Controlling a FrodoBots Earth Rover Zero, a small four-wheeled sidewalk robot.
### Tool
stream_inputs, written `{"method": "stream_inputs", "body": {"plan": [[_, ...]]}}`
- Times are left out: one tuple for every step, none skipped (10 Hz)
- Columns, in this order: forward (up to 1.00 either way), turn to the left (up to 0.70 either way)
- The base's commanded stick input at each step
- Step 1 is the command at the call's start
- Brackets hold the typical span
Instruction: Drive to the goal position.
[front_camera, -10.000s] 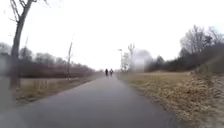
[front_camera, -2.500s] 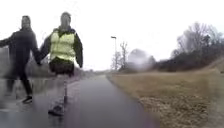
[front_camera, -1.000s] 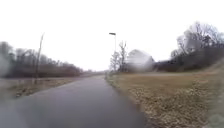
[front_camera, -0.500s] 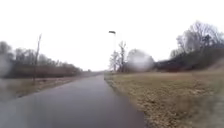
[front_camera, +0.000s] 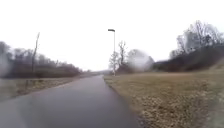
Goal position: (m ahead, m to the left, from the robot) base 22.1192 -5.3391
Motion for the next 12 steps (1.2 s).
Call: {"method": "stream_inputs", "body": {"plan": [[0.69,0.35],[0.67,0.34],[0.63,0.33],[0.61,0.49],[0.60,0.60],[0.58,0.58],[0.55,0.55],[0.54,0.54],[0.51,0.51],[0.58,0.44],[0.70,0.17],[0.70,0.00]]}}
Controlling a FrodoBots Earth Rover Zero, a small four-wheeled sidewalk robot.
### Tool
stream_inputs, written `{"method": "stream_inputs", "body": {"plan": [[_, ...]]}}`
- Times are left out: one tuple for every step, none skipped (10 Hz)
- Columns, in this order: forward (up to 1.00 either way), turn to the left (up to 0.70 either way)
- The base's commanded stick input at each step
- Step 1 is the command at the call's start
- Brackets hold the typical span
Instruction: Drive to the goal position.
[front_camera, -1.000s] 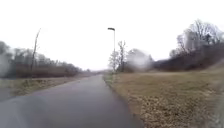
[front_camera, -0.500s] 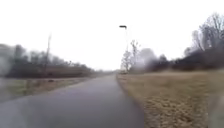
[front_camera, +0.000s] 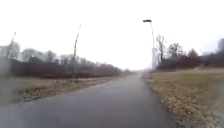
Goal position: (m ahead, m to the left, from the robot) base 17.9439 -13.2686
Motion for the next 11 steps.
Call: {"method": "stream_inputs", "body": {"plan": [[0.70,0.00],[0.70,0.00],[0.70,0.00],[0.70,0.00],[0.69,0.00],[0.64,0.00],[0.59,0.00],[0.59,-0.29],[0.59,-0.59],[0.59,-0.59],[0.59,-0.53]]}}
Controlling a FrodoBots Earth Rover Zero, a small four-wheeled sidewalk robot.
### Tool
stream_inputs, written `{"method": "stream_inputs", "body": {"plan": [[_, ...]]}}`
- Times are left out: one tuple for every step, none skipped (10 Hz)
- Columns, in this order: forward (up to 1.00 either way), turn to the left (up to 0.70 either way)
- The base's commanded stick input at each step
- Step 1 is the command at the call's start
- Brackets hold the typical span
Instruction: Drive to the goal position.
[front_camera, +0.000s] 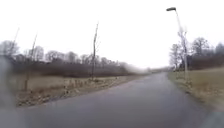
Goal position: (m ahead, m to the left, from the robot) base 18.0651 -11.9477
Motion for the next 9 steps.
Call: {"method": "stream_inputs", "body": {"plan": [[0.60,-0.25],[0.60,0.00],[0.59,0.00],[0.59,-0.13],[0.59,-0.26],[0.59,-0.40],[0.59,-0.54],[0.59,0.00],[0.59,0.00]]}}
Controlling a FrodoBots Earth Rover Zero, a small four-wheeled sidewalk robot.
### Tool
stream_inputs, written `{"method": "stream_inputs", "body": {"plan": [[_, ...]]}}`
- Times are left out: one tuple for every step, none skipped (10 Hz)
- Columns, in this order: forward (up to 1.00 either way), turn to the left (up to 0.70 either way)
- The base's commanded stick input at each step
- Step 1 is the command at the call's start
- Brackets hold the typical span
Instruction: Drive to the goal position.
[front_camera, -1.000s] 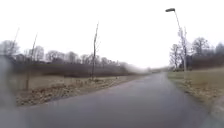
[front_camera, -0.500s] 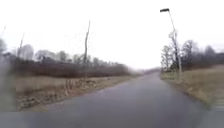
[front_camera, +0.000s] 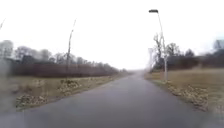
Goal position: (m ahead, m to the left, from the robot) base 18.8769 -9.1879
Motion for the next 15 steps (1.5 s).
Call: {"method": "stream_inputs", "body": {"plan": [[0.60,0.00],[0.62,0.00],[0.70,0.00],[0.68,0.00],[0.67,0.00],[0.70,0.00],[0.70,0.00],[0.70,0.00],[0.70,0.00],[0.70,0.00],[0.70,0.00],[0.70,0.00],[0.70,0.00],[0.70,0.00],[0.70,0.00]]}}
